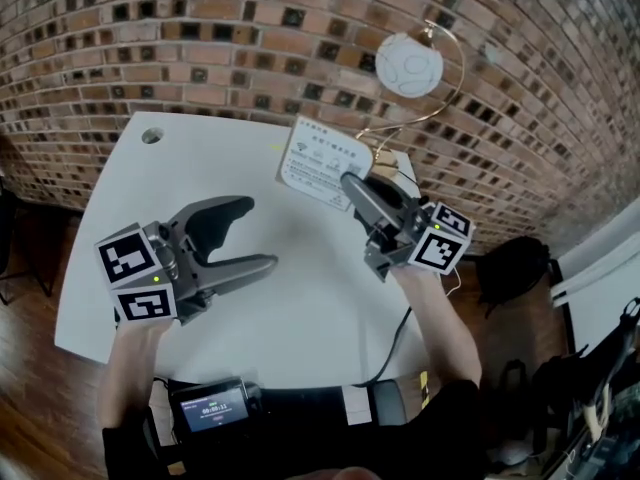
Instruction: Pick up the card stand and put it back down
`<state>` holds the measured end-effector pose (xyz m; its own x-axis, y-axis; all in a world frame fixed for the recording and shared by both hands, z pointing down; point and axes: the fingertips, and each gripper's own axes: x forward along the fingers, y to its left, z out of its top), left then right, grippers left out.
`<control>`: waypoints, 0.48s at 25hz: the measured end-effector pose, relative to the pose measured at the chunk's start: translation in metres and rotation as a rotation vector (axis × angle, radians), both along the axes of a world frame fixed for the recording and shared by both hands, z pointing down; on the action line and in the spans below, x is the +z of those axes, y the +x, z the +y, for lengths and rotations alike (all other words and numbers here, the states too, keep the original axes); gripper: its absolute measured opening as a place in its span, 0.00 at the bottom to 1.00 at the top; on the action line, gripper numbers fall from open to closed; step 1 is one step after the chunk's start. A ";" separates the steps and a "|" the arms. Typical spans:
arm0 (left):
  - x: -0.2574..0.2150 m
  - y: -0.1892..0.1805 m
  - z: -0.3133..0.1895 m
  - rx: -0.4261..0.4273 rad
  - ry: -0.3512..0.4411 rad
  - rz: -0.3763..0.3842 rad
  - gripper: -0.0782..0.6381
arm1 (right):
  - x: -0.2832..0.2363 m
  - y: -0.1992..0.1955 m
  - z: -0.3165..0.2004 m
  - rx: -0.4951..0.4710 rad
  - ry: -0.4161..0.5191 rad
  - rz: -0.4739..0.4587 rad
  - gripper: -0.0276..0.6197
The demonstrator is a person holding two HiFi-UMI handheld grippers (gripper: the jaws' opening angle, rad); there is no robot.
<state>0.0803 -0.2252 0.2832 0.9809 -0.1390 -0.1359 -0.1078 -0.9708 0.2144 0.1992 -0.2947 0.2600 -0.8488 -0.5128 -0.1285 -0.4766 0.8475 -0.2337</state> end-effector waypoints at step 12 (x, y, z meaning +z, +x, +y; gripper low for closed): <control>0.000 0.014 -0.032 0.025 -0.045 -0.029 0.61 | 0.006 0.007 -0.042 -0.075 0.015 0.002 0.08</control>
